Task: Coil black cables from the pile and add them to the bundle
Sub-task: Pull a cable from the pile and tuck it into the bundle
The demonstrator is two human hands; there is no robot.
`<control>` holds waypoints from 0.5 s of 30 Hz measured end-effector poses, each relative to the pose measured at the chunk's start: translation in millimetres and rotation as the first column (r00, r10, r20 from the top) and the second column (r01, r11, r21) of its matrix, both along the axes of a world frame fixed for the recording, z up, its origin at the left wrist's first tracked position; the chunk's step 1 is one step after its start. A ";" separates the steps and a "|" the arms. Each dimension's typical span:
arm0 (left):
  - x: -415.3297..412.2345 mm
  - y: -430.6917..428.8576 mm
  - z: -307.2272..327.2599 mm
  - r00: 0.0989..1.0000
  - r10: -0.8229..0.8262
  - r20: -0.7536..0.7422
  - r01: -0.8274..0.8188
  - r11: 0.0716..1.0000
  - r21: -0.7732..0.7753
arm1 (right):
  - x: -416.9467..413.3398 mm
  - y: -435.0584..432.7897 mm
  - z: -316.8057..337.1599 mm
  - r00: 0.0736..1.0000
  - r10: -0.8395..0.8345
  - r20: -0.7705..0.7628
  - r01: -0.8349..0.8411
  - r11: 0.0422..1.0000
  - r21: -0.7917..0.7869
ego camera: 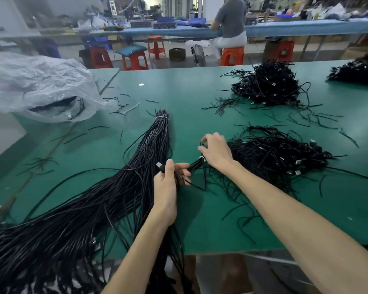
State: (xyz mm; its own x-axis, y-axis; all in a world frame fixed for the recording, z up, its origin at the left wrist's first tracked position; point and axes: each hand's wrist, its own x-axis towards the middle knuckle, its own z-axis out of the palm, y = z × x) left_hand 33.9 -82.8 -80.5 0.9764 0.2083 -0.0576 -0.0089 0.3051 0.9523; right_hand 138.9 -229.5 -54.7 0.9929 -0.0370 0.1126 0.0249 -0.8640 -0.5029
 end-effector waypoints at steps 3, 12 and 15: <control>0.4 0.1 -0.6 1.000 -0.016 0.004 0.016 1.000 0.015 | 8.6 6.0 -4.7 1.000 -0.020 0.023 0.018 0.998 0.059; 0.4 1.3 -1.2 0.999 -0.035 0.016 0.035 0.999 0.006 | 19.2 0.7 -11.4 0.998 0.018 -0.053 -0.011 0.991 0.133; 0.5 1.8 -1.8 0.999 -0.039 0.027 0.039 0.999 0.002 | 16.9 -1.8 -10.6 0.997 0.066 -0.044 -0.056 0.976 0.212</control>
